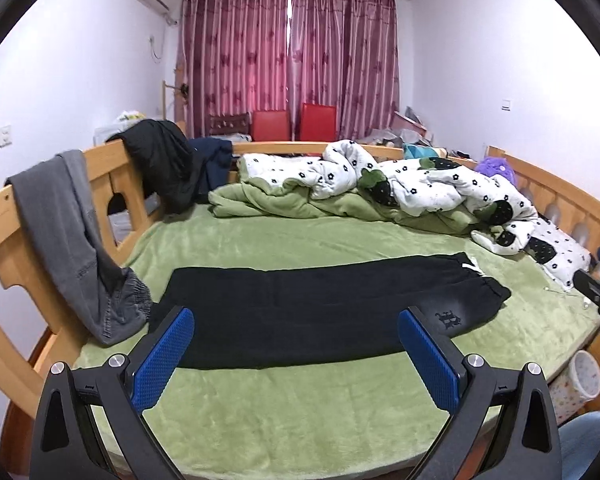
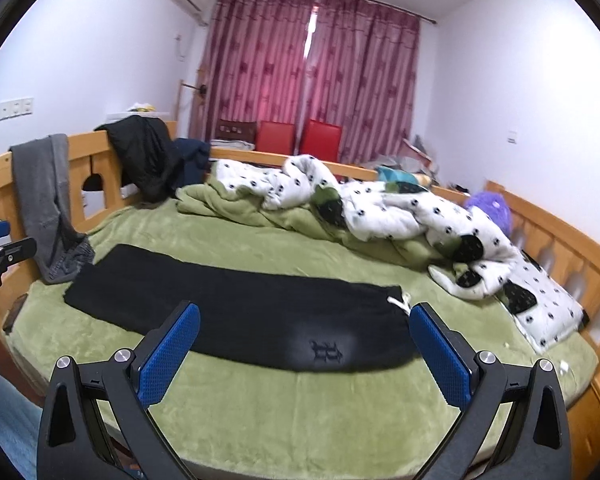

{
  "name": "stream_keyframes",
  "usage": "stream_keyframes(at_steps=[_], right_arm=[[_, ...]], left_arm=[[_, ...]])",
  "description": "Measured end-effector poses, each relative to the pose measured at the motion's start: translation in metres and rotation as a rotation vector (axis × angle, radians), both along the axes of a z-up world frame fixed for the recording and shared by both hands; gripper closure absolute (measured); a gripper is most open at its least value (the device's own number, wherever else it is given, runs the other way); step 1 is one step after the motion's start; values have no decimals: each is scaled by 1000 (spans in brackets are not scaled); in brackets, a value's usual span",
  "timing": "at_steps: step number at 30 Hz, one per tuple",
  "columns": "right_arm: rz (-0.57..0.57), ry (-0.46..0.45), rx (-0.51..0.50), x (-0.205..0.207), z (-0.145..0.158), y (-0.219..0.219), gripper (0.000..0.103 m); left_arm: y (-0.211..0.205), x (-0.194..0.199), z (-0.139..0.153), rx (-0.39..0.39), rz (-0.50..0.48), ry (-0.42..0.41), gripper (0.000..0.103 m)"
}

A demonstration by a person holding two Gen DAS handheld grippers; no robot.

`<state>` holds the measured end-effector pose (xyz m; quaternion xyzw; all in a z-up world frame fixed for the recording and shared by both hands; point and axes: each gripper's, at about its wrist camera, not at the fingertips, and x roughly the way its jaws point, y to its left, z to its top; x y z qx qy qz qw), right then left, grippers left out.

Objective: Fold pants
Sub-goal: 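Lower both tools to the sweatpants' edge and close both on the fabric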

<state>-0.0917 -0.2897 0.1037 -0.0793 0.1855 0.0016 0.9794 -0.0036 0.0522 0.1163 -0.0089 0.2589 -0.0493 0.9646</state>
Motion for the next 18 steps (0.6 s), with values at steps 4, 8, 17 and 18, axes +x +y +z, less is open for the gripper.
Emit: stream_keyframes(at_steps=[4,8,17,18], right_arm=[[12,22,42,28,-2,-10,0],[27,99,184,66,-31,-25,0],[-43,176,426,135,-111,-43,0],[-51,218,417,145,-118,-41,0]], left_arm=[[9,11,-14,-107,-45,44,0],[15,32,-55,-204,-60,124,1],[16,66,-138,-68,-28,176,1],[15,69,-142,-20,-13,189,1]])
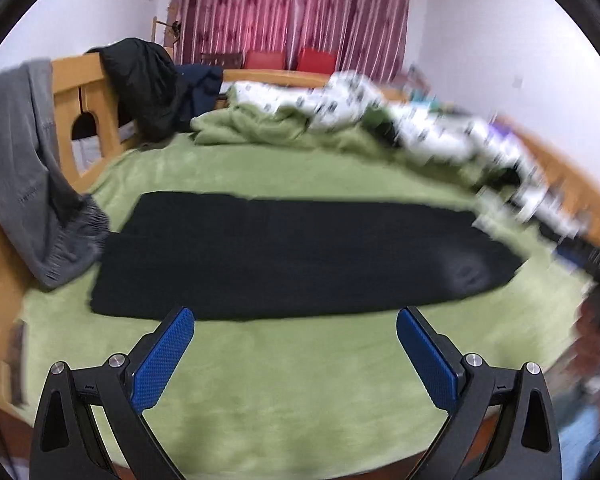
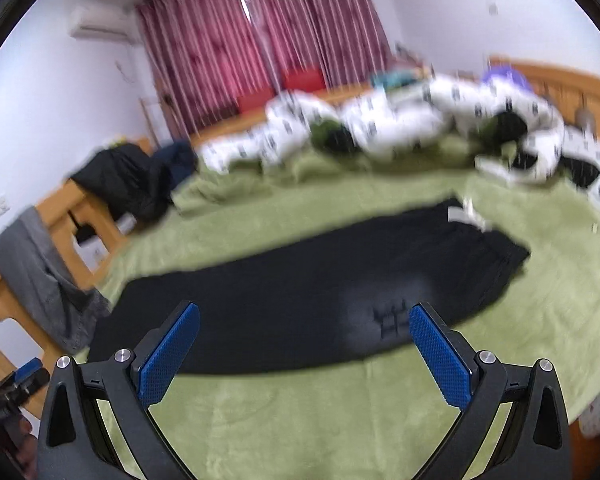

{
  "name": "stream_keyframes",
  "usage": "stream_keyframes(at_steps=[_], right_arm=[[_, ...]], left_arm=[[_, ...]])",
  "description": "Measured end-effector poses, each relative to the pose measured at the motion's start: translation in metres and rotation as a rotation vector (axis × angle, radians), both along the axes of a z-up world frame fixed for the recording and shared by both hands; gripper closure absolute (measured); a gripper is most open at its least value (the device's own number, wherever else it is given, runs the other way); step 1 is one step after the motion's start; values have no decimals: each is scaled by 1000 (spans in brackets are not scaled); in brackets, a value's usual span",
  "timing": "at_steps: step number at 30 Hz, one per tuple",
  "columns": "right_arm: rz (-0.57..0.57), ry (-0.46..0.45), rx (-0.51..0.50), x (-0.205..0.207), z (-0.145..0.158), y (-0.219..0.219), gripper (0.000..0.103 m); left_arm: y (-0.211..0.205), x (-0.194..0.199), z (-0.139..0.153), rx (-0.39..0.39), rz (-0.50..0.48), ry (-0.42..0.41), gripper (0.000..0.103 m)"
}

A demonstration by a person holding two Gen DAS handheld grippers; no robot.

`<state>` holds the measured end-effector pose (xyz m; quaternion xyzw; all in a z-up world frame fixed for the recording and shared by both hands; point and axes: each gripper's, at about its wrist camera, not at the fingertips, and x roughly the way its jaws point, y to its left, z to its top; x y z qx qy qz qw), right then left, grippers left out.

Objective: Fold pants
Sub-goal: 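Lower both tools to the sweatpants' edge and close both on the fabric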

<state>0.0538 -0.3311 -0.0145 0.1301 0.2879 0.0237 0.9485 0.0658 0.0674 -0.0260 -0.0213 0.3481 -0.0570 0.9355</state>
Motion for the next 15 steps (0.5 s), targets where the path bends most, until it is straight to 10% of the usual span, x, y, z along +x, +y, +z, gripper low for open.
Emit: stream_keyframes(at_steps=[15], right_arm=[[113,131,-231,87,-61,47,1]], left_arm=[[10,42,-37,39,-24,52,1]])
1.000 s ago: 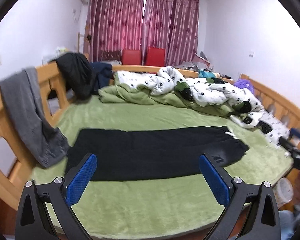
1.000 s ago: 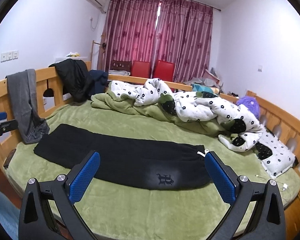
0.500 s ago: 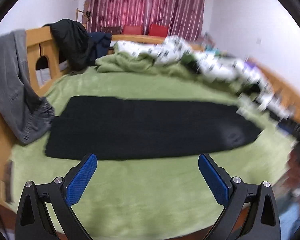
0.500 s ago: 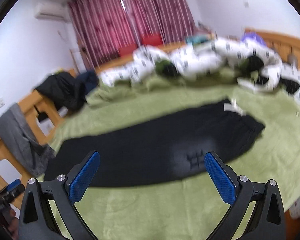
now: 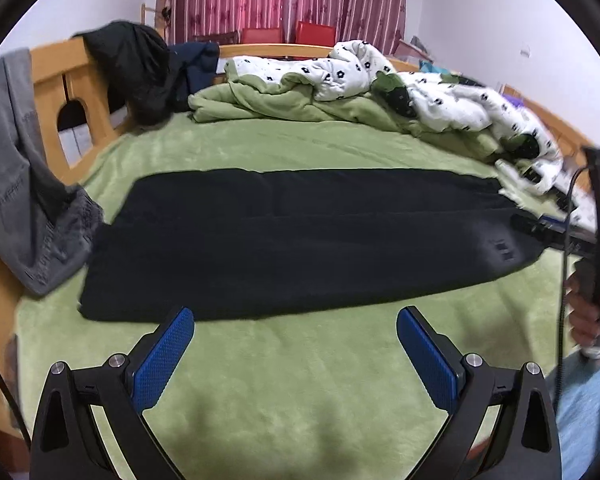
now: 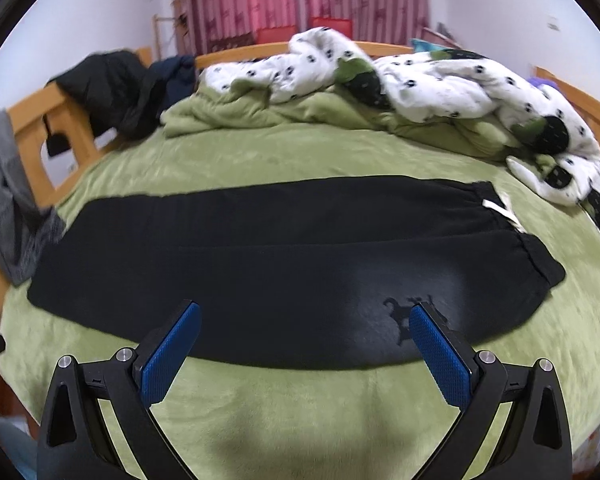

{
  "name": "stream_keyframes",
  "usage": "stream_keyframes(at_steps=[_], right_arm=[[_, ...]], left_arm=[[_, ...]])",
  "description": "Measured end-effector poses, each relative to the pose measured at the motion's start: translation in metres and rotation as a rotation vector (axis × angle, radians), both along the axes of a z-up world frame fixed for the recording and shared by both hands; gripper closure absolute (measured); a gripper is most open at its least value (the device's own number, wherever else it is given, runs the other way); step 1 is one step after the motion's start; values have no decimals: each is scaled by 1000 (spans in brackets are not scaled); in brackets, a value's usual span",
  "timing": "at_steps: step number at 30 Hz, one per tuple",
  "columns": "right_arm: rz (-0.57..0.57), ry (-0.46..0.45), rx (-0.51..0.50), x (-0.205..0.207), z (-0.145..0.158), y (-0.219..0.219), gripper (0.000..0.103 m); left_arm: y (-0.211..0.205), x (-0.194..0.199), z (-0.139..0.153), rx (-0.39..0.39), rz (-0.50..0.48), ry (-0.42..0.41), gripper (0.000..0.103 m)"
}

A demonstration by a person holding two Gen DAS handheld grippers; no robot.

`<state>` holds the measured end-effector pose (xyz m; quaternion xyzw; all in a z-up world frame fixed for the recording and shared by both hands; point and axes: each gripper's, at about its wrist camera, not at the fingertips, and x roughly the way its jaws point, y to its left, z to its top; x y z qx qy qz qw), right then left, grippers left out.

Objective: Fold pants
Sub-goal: 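Lower both tools to the sweatpants' edge and close both on the fabric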

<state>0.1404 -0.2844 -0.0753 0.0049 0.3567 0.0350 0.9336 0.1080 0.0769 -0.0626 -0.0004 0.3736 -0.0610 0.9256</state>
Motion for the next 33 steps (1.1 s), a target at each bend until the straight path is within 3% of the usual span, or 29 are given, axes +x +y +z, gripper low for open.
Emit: stream_keyframes(at_steps=[3,7,12,20,24,28,30,33], right_arm=[[24,21,25,15,-8,3,1],[45,126,87,32,-13,8,10],[73,40,38,9,-7,14,10],[28,-91,20,-18,3,-6,10],[-12,-50,63,-13,-2,-23,10],[-41,-59,151,-11,4,-39,12],[-43,-69,196,-12,9,-45,20],[-57,-87,200,-15,16,-58,24]], left_arm=[[-4,8,-8,69,23,-11,1],[-14,18,-8,60,28,-10,3],[-34,35,1,-13,29,-8,3],[-60,49,11,73,-8,-55,3],[-49,65,11,-18,32,-10,3],[-31,74,11,-213,86,23,6],[-29,76,9,-232,81,36,9],[-18,75,15,-193,90,4,14]])
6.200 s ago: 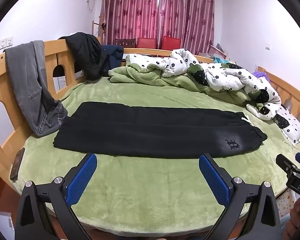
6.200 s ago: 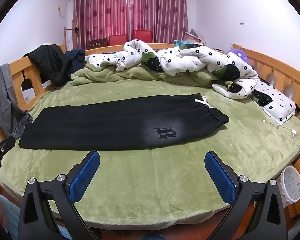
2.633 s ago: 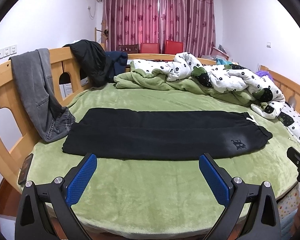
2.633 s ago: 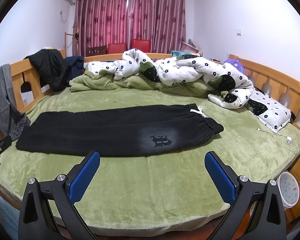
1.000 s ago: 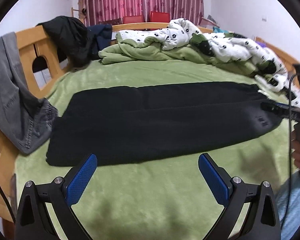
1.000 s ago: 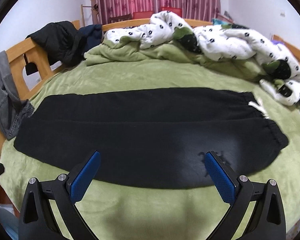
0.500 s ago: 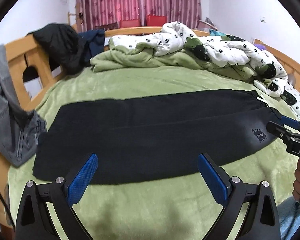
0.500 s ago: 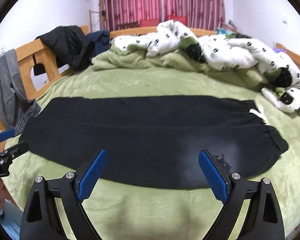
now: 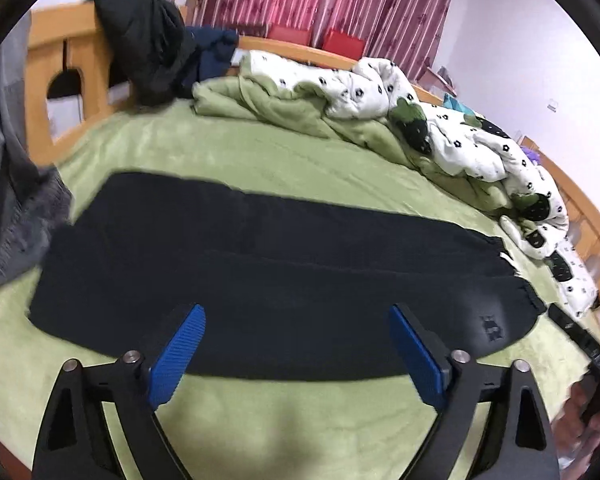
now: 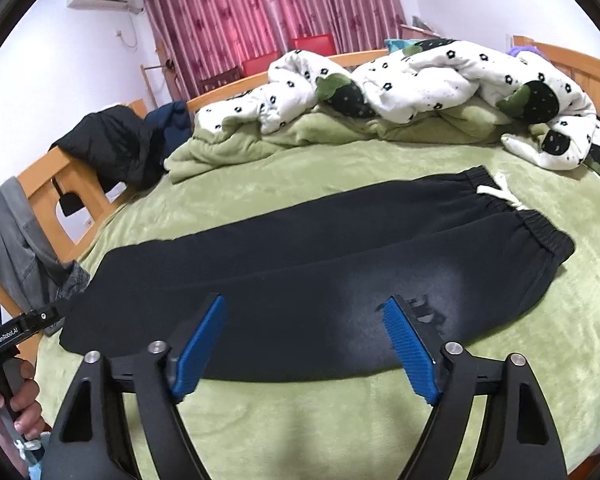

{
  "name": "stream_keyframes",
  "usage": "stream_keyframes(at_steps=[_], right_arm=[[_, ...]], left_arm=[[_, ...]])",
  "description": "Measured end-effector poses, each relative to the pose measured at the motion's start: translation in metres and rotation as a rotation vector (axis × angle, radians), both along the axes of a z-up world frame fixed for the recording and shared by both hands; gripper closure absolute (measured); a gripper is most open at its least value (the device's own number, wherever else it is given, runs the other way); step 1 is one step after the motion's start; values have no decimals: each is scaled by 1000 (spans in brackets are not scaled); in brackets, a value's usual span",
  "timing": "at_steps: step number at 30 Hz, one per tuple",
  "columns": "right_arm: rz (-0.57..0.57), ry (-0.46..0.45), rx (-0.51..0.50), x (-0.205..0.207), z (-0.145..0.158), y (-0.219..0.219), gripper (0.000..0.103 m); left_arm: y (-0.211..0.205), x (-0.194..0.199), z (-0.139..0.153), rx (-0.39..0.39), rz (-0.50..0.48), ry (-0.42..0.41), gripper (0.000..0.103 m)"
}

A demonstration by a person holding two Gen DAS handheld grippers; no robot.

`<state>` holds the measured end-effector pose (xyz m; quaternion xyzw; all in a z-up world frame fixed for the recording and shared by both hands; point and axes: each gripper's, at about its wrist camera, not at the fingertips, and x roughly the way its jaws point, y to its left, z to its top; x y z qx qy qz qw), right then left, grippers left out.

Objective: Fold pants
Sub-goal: 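Lower both tools to the sweatpants' edge and close both on the fabric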

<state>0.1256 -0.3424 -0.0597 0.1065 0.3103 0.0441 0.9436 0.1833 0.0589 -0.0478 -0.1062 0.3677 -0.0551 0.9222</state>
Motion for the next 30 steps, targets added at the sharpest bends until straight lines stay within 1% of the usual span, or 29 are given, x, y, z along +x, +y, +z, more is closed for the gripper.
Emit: stream_keyframes(at_steps=[1,2,3,5,6,8,9,11,12,13,14,16,19,21,22,24,26,27,28,29,30], right_arm=[[-6,-7,-5,-1,1,-6,24],[-19,-14,-10,-4,3,-16,24],[-31,-9,-12,-5,4,-25,24],[-66,22,0,-8,1,-52,24],[-83,40,14,-10,-3,-67,24],[-107,68,50,-13,-14,-89,24],[-120,78,67,-14,-22,-99,24],[-167,104,94,-15,-46,-122,24],[-186,113,102,-15,-56,-129,24],[-199,117,114,-16,-68,-136,24],[-210,120,130,-15,-79,-143,24],[-235,127,158,-11,-94,-154,24],[-263,143,230,2,-113,-167,24],[-268,151,296,14,-125,-174,24],[-268,155,312,19,-129,-175,24],[-263,170,353,33,-138,-176,28],[-249,171,383,46,-144,-176,29],[-249,167,387,51,-146,-176,34],[-259,165,382,59,-146,-175,41],[-263,177,378,65,-146,-173,62],[-273,196,371,70,-145,-172,76]], left_arm=[[10,0,3,-2,-6,-22,14],[17,0,4,-9,-3,-25,14],[29,1,3,-25,-1,-21,14],[49,4,-4,-52,4,14,14],[62,3,-12,-54,16,41,14],[80,-2,-30,-61,22,66,14],[90,-4,-44,-60,21,89,14],[108,-10,-71,-82,52,126,25],[117,-11,-85,-114,77,148,33],[129,-13,-100,-167,102,175,35],[138,-14,-114,-220,122,198,35],[158,-19,-138,-329,167,212,35],[170,-20,-154,-418,191,178,35],[171,-16,-156,-444,189,153,35],[172,-10,-156,-458,181,144,35],[172,2,-160,-465,186,154,35],[174,12,-164,-472,211,163,36],[174,15,-164,-475,223,168,37],[175,18,-164,-476,239,173,46],[175,21,-162,-464,262,183,56],[176,21,-161,-448,280,193,86]])
